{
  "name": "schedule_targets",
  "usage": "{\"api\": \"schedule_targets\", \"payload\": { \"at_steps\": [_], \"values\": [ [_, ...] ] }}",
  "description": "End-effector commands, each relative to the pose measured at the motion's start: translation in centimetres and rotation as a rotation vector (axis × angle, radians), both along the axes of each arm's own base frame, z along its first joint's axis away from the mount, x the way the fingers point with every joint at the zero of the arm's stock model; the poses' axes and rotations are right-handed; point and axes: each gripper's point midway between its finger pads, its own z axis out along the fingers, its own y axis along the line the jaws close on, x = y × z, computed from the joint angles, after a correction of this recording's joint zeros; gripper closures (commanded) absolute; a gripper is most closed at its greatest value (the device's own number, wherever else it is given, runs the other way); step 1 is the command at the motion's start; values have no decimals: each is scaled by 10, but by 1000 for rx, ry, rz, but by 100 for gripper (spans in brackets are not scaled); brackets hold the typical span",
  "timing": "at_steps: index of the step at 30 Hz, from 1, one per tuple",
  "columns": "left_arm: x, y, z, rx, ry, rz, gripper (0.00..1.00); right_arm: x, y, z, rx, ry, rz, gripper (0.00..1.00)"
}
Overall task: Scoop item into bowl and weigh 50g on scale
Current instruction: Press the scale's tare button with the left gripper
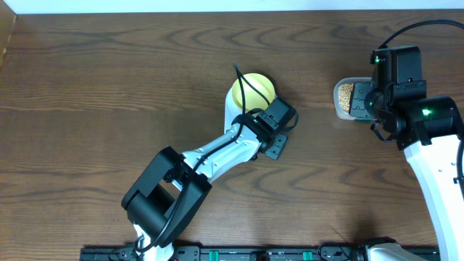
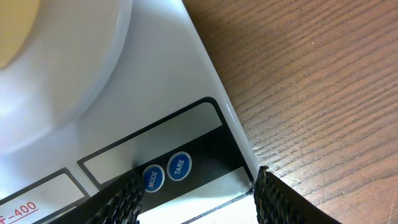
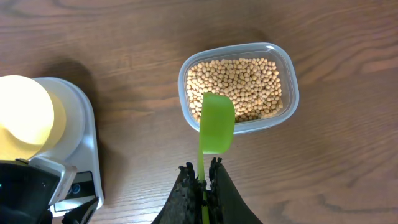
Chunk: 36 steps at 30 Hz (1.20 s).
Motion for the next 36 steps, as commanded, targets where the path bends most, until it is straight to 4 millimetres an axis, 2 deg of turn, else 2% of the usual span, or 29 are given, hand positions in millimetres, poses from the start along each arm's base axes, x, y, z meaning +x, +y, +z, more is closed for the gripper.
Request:
{"api": "schedule_targets", "payload": {
  "at_steps": [1, 9, 15, 19, 21, 27, 33, 36],
  "values": [
    [-4, 20, -16, 90, 19, 33, 40, 3, -2, 8, 2, -25, -10, 99],
    [3, 14, 45, -10, -84, 35, 39, 4, -2, 10, 3, -32, -10, 99],
    [-2, 19, 88, -64, -139, 37, 39, 4, -2, 9, 3, -31, -10, 99],
    [-7, 39, 119, -50, -192, 92, 39, 1, -3, 8, 0, -18, -10, 99],
    [-12, 50, 128, -29, -199, 103, 34, 0, -3, 6, -1, -10, -11, 99],
    [-38, 86, 118, 87, -87, 117, 33, -1, -5, 6, -13, -6, -18, 99],
    [-44, 91, 117, 104, -60, 138, 32, -5, -10, 4, -33, 12, -30, 99],
    [-44, 92, 126, 78, -77, 156, 32, -6, -13, 3, -51, 16, -41, 99]
  ]
}}
